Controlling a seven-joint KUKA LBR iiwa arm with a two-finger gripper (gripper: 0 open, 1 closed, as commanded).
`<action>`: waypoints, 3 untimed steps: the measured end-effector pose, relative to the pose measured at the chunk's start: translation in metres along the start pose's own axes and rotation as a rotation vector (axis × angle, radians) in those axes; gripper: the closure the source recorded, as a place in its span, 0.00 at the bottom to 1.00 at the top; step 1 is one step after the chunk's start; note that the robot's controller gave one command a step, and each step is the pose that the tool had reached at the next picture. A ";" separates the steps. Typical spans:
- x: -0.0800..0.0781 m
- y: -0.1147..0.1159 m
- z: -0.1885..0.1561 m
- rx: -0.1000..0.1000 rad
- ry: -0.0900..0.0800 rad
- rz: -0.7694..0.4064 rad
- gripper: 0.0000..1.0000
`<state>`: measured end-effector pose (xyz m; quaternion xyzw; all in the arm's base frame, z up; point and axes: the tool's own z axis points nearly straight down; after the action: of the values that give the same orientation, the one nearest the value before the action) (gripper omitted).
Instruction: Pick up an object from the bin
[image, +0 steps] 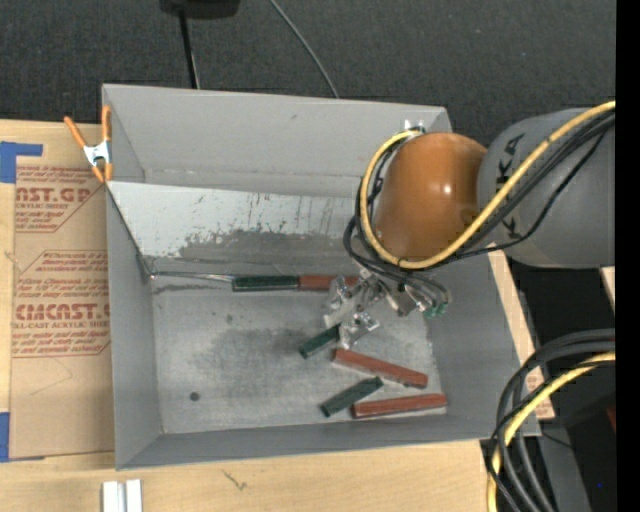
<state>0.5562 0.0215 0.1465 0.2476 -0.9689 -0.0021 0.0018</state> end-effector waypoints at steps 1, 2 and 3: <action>-0.008 0.089 0.029 0.003 -0.004 0.033 1.00; -0.008 0.089 0.029 0.003 -0.004 0.033 1.00; -0.005 0.097 -0.015 0.002 0.004 0.042 1.00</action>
Offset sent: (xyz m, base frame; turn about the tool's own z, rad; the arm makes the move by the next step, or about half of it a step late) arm 0.0000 0.0000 0.0000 0.0000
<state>0.5144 0.1090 0.1624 0.2273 -0.9738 -0.0005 0.0036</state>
